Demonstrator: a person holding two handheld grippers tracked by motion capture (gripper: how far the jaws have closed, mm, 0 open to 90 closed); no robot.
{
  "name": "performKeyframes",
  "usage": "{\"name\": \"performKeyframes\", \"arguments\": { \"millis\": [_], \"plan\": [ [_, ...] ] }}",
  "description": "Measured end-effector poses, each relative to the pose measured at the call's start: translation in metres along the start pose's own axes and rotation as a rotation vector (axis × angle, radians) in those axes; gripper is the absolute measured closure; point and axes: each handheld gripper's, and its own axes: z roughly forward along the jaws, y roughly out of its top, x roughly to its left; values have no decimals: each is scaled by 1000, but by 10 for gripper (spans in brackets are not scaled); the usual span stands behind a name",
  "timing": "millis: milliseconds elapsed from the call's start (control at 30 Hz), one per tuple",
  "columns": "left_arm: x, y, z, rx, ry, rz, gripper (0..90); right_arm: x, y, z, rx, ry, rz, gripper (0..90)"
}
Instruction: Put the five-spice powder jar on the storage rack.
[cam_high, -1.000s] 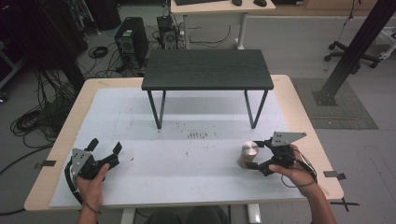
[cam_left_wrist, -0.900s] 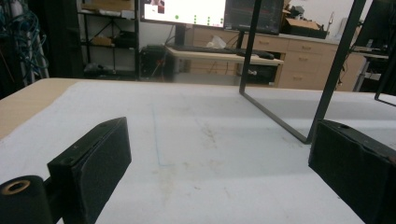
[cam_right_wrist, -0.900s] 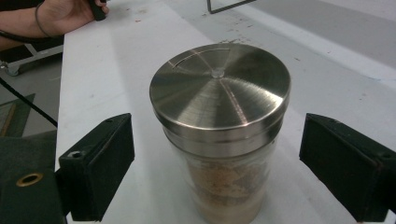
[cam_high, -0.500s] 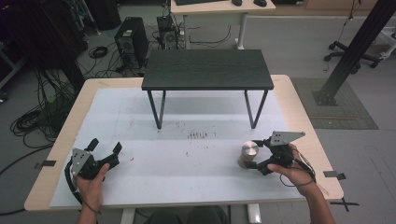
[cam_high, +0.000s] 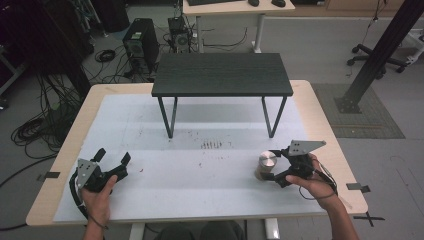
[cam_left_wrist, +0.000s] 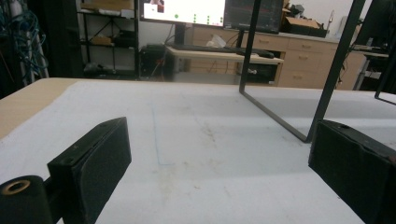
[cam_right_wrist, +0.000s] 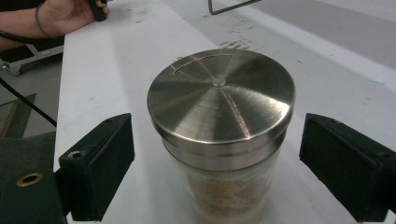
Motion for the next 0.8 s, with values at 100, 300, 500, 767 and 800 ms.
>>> {"name": "performKeyframes", "arguments": {
  "millis": [100,300,500,767,800],
  "plan": [
    [0,0,0,1,0,1,61,0,0,0,0,0,2,104],
    [0,0,0,0,1,0,61,0,0,1,1,0,1,104],
    [0,0,0,0,1,-1,61,0,0,1,1,0,-2,104],
    [0,0,0,-3,1,-2,61,0,0,1,0,-1,-4,104],
    [0,0,0,-3,1,-3,61,0,0,1,1,-1,-5,104]
  ]
}}
